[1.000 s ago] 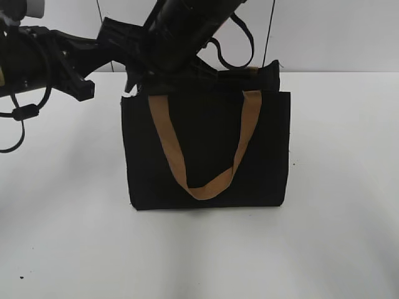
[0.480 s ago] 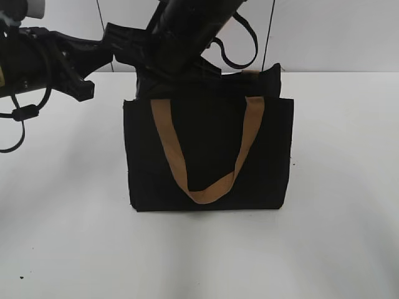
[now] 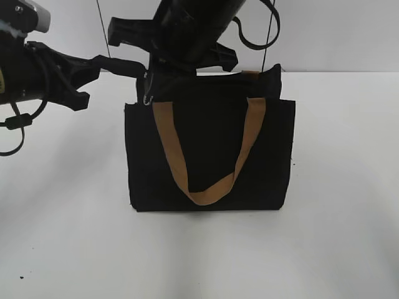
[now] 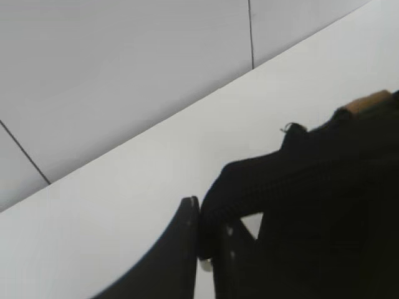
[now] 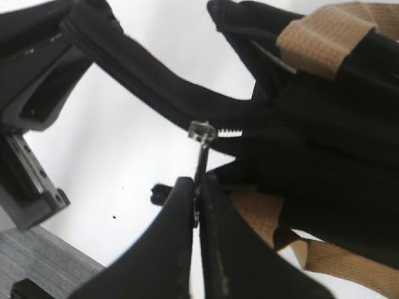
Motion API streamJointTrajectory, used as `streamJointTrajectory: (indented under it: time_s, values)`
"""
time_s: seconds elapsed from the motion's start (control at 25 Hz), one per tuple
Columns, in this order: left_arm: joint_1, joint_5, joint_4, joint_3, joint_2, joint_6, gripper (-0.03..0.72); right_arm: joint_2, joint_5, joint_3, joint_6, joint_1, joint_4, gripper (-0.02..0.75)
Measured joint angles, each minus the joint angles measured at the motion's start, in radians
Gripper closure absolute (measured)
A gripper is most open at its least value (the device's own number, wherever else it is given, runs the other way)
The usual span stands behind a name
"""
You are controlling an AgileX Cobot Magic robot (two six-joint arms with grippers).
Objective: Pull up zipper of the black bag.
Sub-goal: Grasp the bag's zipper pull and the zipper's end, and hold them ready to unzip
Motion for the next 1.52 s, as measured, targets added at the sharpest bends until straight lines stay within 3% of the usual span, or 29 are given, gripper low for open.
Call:
streamJointTrajectory:
  time_s: [0.44,0.84,1.2,1.52]
  values:
    - [-0.006,0.117,-0.025,0.000,0.000,0.000,0.656,-0.001,0.070,0.000,-0.100,-0.058,-0.005,0.746]
    - [0.009,0.135,-0.030,0.000,0.000,0.001,0.656,-0.021,0.176,0.000,-0.178,-0.113,-0.110,0.747]
    - [0.011,0.133,-0.031,0.000,0.000,0.001,0.656,-0.078,0.259,-0.001,-0.210,-0.173,-0.319,0.750]
    - [0.013,0.140,-0.031,0.000,0.000,0.001,0.656,-0.088,0.270,-0.001,-0.276,-0.183,-0.322,0.750]
